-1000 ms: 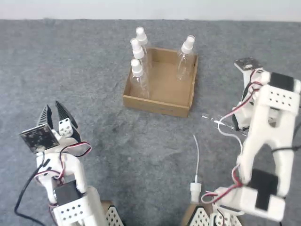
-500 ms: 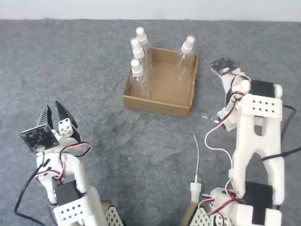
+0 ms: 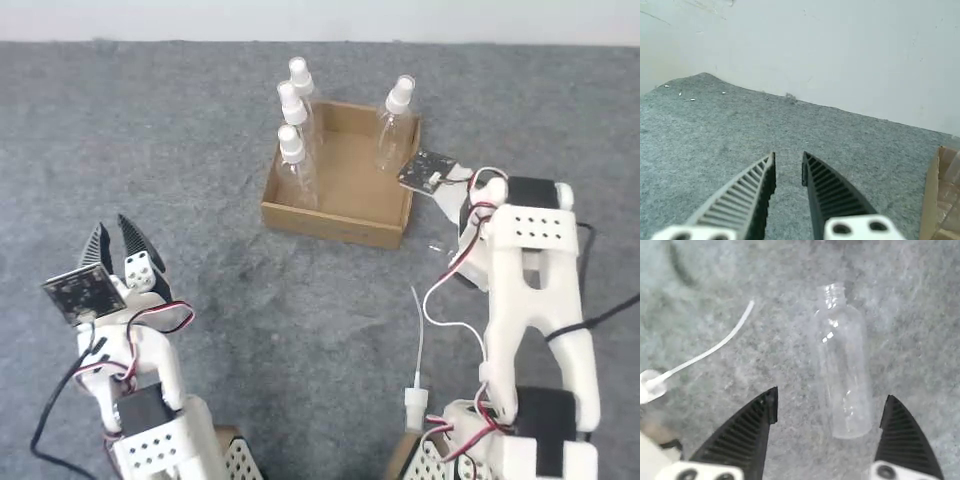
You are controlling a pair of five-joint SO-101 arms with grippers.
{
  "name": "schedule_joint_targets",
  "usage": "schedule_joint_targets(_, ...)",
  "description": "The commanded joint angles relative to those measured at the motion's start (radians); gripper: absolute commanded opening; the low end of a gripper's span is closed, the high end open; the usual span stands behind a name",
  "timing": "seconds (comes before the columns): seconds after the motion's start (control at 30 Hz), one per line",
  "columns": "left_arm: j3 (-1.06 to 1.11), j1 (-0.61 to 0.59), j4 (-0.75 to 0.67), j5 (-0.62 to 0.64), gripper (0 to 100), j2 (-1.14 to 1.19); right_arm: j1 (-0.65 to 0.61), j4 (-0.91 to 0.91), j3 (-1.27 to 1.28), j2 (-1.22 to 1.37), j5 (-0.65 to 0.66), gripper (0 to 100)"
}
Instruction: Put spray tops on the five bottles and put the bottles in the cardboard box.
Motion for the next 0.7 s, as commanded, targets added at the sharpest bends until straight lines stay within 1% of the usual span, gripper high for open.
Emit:
schedule_joint_targets(0.0, -0.007, 0.000, -0.035, 0.003, 8, -0.005, -0.004, -0.130, 0.063, -0.058, 0.031, 27.1)
schedule_joint_targets(0.23, -0.007, 0.000, -0.035, 0.003, 8, -0.005, -0.008, -0.338, 0.175, -0.056, 0.034, 27.3)
schedule_joint_targets(0.4, -0.007, 0.002, -0.035, 0.003, 8, -0.005, -0.010, -0.381, 0.212, -0.048, 0.100, 27.3)
schedule_joint_targets(0.67, -0.007, 0.002, -0.035, 0.003, 8, -0.005, -0.010, -0.441, 0.216, 0.096, 0.129, 27.0)
